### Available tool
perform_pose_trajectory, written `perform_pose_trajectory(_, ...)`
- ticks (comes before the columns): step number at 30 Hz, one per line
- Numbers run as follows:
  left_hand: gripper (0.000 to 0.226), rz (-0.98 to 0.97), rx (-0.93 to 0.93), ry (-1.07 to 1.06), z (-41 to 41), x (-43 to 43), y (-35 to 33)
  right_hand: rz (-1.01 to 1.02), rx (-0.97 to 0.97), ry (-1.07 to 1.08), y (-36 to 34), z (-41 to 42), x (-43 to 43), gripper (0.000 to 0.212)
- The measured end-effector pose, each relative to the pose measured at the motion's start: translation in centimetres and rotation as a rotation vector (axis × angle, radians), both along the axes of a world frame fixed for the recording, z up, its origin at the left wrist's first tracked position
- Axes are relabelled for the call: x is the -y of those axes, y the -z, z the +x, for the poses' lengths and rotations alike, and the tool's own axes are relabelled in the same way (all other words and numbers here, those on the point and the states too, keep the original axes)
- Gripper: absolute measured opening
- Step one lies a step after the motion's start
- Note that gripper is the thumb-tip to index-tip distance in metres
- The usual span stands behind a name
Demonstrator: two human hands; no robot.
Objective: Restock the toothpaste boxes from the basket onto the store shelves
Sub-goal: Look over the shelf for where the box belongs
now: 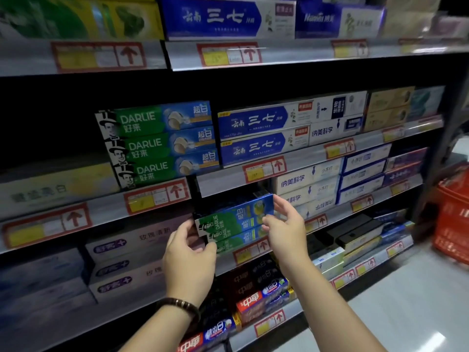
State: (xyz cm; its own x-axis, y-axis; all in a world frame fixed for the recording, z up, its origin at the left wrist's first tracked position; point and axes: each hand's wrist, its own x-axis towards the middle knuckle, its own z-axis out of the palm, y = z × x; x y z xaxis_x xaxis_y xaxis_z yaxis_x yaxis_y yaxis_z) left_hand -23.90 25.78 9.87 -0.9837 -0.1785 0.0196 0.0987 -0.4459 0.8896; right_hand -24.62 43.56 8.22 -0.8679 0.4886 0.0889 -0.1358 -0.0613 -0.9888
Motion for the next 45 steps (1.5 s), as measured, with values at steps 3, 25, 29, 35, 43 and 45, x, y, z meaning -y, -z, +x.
perform_pose_trajectory(3,0.066,-0.090,-0.027,0.009,-0.3,0.0,0.2,0.005,0.021,-0.018,0.5,-0.8,-0.2,0.063)
perform_pose_trajectory(25,0.078,-1.234,-0.007,-0.014,0.1,-0.2,0.0,0.380,0.105,-0.074,2.0,-1.4,1.8,0.064)
perform_pose_trajectory(29,0.080,-1.288,0.010,0.014,-0.6,-0.6,-0.1,0.438,0.118,-0.116,1.6,-2.1,1.7,0.065)
perform_pose_trajectory(35,0.085,-1.322,0.041,0.037,-1.2,-0.7,0.1,0.475,0.146,-0.178,1.5,-2.3,1.6,0.063)
perform_pose_trajectory(43,0.085,-1.315,0.083,0.075,-1.5,-0.8,0.1,0.498,0.177,-0.223,1.5,-2.7,1.7,0.066)
perform_pose_trajectory(45,0.087,-1.289,0.098,0.084,-1.6,-0.8,0.2,0.513,0.190,-0.230,1.4,-2.8,1.6,0.066)
